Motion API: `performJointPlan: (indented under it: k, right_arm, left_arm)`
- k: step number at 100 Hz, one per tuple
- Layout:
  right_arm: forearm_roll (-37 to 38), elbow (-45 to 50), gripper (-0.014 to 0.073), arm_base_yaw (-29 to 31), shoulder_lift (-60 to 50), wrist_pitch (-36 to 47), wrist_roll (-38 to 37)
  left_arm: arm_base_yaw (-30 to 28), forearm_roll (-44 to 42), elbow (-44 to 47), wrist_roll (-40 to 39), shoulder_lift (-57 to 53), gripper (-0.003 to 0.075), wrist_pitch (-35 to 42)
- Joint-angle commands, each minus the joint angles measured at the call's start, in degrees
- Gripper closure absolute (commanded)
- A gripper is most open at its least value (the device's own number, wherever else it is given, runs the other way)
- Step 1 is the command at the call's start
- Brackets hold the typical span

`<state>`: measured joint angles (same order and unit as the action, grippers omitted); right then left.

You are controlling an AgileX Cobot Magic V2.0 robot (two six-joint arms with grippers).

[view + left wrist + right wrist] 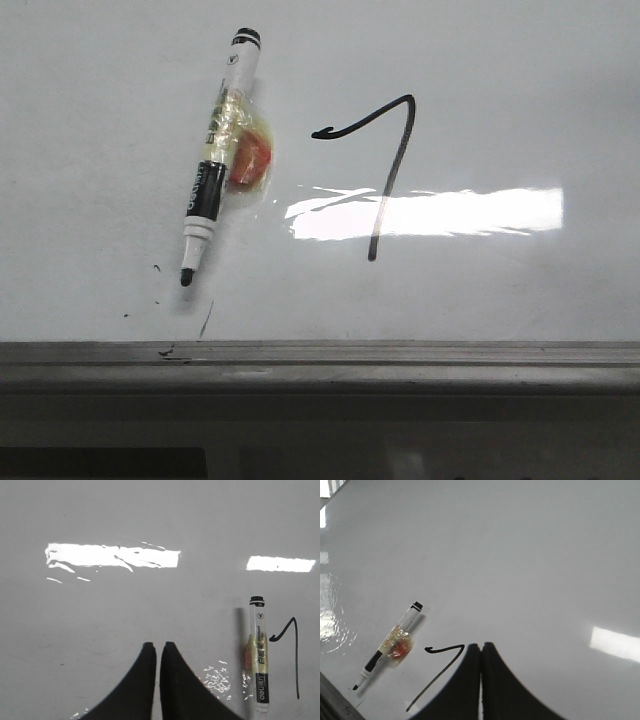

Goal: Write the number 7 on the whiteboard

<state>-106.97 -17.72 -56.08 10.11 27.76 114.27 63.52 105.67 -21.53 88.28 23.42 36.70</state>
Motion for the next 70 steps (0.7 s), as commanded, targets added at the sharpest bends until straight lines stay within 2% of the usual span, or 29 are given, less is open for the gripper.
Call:
performJointPlan:
  k: [1, 70]
  right_arm:
    - [0.3, -1.6, 0.0660, -0.1, 0.2, -1.6, 0.8]
    - [0.3, -1.6, 0.0660, -0.1, 0.2, -2.0, 0.8]
  left_arm:
    - [0.3, 1.4, -1.0, 0.2, 0.1, 0.0741, -1.4]
    - [0.3, 1.4, -1.0, 0.2, 0.2, 0.0741, -1.6]
